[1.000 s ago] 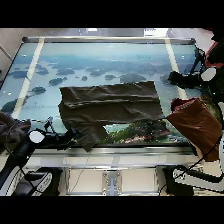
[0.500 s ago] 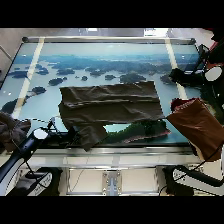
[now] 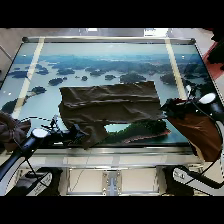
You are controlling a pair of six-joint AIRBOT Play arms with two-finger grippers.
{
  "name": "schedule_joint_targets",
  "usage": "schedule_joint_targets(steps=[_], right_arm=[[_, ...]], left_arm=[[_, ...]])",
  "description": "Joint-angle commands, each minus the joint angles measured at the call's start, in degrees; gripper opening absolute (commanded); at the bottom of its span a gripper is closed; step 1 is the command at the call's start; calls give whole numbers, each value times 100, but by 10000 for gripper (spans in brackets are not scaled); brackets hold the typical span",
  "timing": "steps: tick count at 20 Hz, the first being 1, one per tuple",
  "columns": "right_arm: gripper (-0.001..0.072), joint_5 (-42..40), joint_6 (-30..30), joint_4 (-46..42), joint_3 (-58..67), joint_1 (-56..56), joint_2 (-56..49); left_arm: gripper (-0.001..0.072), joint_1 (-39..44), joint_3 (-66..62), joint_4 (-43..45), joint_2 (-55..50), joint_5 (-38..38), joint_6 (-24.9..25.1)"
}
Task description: Fold the shirts.
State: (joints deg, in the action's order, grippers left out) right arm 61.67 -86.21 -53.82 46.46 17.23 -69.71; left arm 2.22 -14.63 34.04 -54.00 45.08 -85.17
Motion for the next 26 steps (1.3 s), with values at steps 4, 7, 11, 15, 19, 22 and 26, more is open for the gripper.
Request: schedule_joint_targets(steps=[4, 7, 11, 15, 19, 22, 26], right_arm=[[424, -2448, -557, 949, -1602, -986, 223], [424, -3193, -1534, 48, -1821, -1467, 634], [424, -2920, -4424, -2809, -1823, -1471, 1502], [423, -2439, -5515, -3523, -2074, -1473, 1816], [421, -3982, -5501, -2879, -2583, -1471, 1814], [421, -4507, -5799, -2822, -2734, -1471, 1714], [380, -4865, -5722, -2291, -2732, -1473, 1180]], left_arm=[[8, 0, -7, -146, -4, 39, 122], [9, 0, -7, -146, -4, 42, 122], [8, 0, -7, -146, -4, 20, 295], [8, 0, -7, -146, -4, -96, 297], [8, 0, -7, -149, -4, -116, 315], [8, 0, -7, -146, -4, -157, 317], [8, -2, -7, -146, -4, -177, 317]])
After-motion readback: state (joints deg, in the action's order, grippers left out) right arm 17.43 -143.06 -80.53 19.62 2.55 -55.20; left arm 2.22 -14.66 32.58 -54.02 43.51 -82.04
